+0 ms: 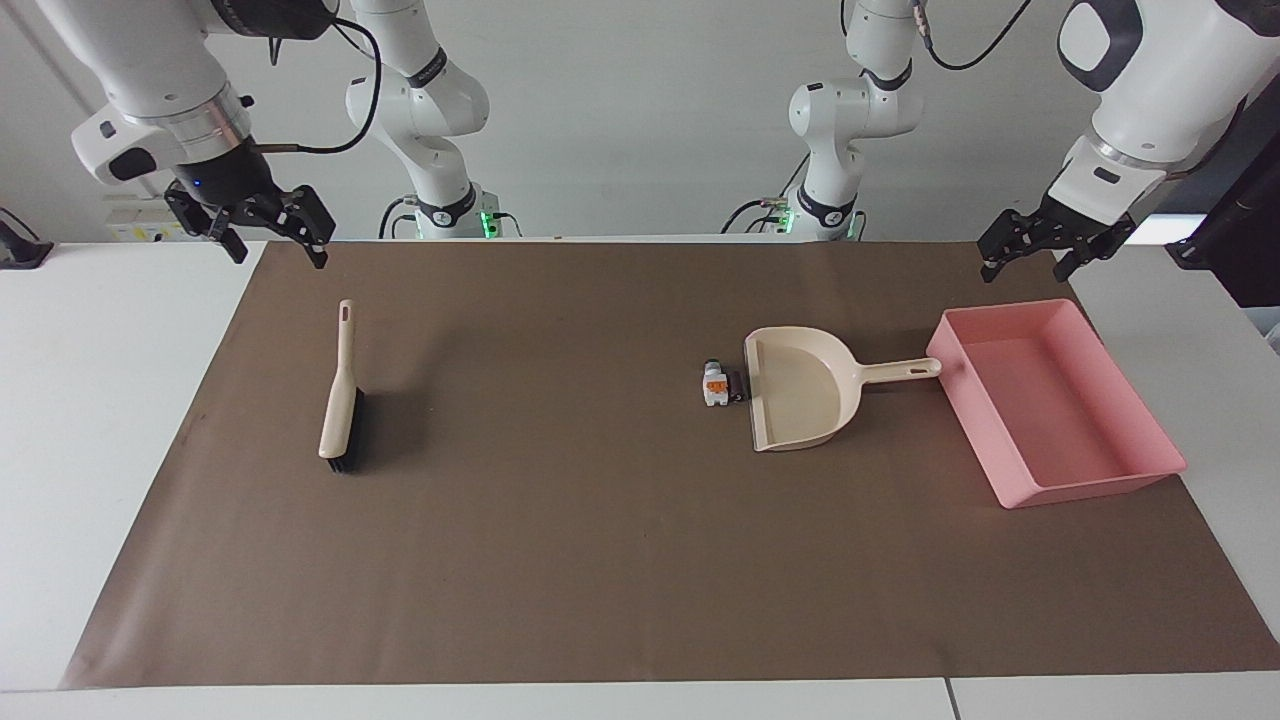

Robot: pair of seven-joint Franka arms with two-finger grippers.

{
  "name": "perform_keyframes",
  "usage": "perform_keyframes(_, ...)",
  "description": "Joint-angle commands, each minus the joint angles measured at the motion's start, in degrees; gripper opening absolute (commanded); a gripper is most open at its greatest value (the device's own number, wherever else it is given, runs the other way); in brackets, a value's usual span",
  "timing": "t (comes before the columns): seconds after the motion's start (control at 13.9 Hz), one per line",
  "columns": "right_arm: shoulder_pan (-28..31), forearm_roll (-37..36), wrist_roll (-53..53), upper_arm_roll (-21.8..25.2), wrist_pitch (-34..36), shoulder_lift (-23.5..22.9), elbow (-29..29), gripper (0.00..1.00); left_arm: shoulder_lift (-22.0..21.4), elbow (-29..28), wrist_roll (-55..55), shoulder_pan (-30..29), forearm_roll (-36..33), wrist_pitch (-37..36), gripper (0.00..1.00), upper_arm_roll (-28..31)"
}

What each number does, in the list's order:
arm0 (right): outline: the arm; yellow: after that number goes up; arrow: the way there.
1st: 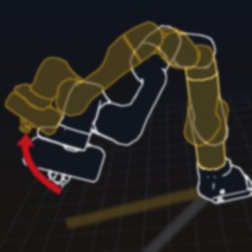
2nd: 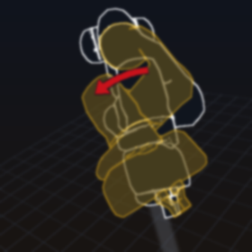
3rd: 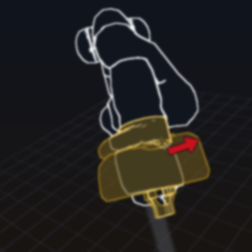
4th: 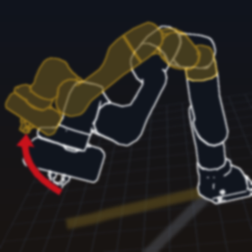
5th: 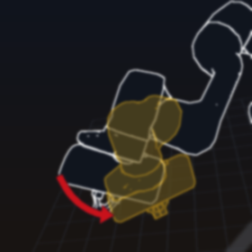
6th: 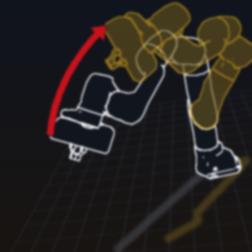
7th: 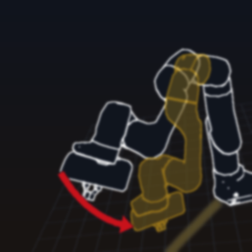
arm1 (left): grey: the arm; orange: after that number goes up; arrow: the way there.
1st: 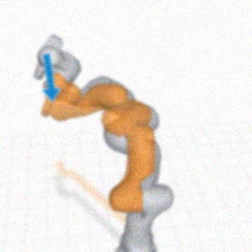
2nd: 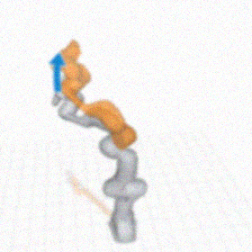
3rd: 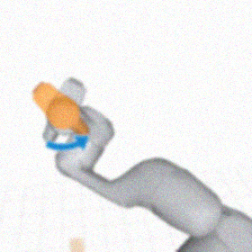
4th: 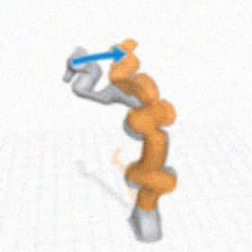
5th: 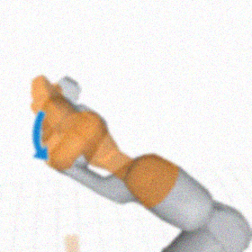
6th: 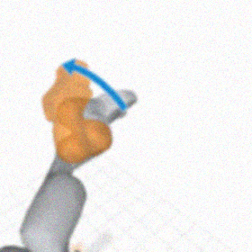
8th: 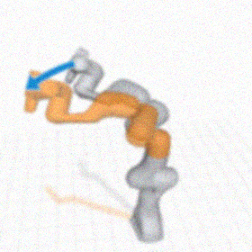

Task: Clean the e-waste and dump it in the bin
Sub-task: 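Grasp the cream dustpan handle with the left gripper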

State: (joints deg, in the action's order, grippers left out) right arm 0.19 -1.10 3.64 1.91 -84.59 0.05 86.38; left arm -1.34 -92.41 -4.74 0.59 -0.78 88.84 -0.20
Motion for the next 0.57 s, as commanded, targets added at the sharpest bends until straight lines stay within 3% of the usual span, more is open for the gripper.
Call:
perform_keyframes(0.0,0.4,0.0,-1.4,-0.1,-2.2,1.4,2.8,0.99,-0.3,-0.1,-1.1,0.6,-1.1,0.0,0.99,0.1)
perform_keyframes(0.14,1.5,0.4,-1.6,0.0,-4.7,2.1,5.7,0.99,-0.3,-0.1,-4.6,0.6,-1.1,0.9,0.99,-0.2)
perform_keyframes(0.36,1.9,0.6,-1.9,0.2,-17.4,9.2,23.1,0.99,-0.3,-0.4,-17.1,1.6,-1.1,2.6,0.99,-0.5)
perform_keyframes(0.5,2.0,0.6,-3.3,0.5,-21.7,10.7,29.9,0.99,-0.6,-1.3,-26.2,2.5,-1.1,3.7,0.98,-0.5)
